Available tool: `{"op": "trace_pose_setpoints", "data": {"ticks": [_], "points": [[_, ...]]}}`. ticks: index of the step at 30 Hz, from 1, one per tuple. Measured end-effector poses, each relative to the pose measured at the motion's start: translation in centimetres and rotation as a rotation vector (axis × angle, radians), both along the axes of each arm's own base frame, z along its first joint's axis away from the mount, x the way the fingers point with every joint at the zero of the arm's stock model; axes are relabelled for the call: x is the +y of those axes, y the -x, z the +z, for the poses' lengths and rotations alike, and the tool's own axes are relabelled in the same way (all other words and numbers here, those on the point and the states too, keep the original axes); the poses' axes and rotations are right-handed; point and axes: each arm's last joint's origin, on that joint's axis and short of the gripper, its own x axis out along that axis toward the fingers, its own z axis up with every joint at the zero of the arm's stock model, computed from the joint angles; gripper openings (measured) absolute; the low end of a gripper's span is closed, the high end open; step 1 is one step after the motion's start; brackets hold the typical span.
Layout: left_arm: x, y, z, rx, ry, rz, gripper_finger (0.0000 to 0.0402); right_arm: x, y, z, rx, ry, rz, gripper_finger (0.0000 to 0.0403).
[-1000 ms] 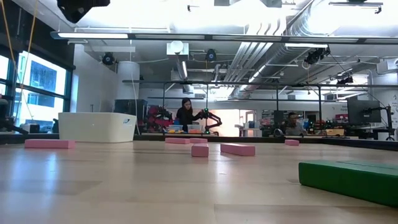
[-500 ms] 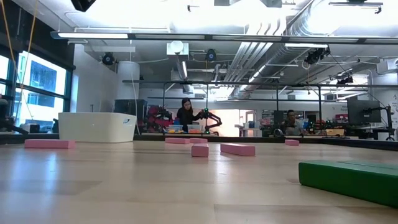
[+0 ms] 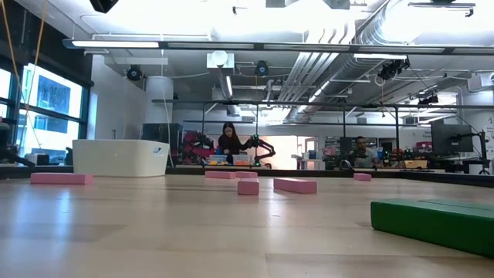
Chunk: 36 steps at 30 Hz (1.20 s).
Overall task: Sort blocks
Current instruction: Put the green block into the black bin
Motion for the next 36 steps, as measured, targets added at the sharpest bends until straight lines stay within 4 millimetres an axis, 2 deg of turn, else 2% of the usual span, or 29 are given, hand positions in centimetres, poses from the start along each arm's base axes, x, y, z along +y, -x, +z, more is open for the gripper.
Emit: {"op": "trace_pose_setpoints", "data": {"ticks": [2,5,8,10,15,18,21,22,26,29,36], "points": [[0.0,0.0,0.0,0.002,0.006,-0.002,0.0248,1.0,-1.1,0.8,-0.206,-0.044,-0.073,0.0189],[0.0,0.0,-0.1,0.008,0.015,0.0,0.0248,1.9,-3.3,1.9,-0.537,-0.063,-0.28,0.0189],[0.0,0.0,-0.1,0.009,0.015,0.0,0.0248,2.0,-5.8,1.1,-0.68,-0.02,-0.359,0.0188],[0.0,0.0,-0.1,0.009,0.014,0.0,0.0248,2.1,-7.3,-0.4,-0.677,-0.002,-0.324,0.0185],[0.0,0.0,-0.1,0.01,0.013,0.0,0.0248,2.6,-10.5,-4.3,-0.512,0.051,-0.184,0.0153],[0.0,0.0,-0.1,0.011,0.014,0.0,0.0248,2.3,-11.9,-5.1,-0.428,0.171,-0.136,0.01],[0.0,0.0,-0.1,0.01,0.012,0.0,0.0248,1.4,-12.9,-5.1,-0.382,0.318,-0.078,0.0025],[0.0,0.0,-0.1,0.01,0.012,0.0,0.0248,1.1,-13.2,-5.1,-0.371,0.355,-0.063,0.0013],[0.0,0.0,-0.1,0.01,0.012,0.0,0.0248,0.0,-14.7,-5.4,-0.373,0.393,0.011,0.0023],[0.0,0.0,-0.1,0.01,0.013,0.0,0.0248,-0.6,-15.3,-6.1,-0.371,0.383,0.1,0.0007],[0.0,0.0,-0.1,0.01,0.015,0.001,0.0248,-2.0,-15.3,-8.0,-0.26,0.455,0.222,0.0001]]}}
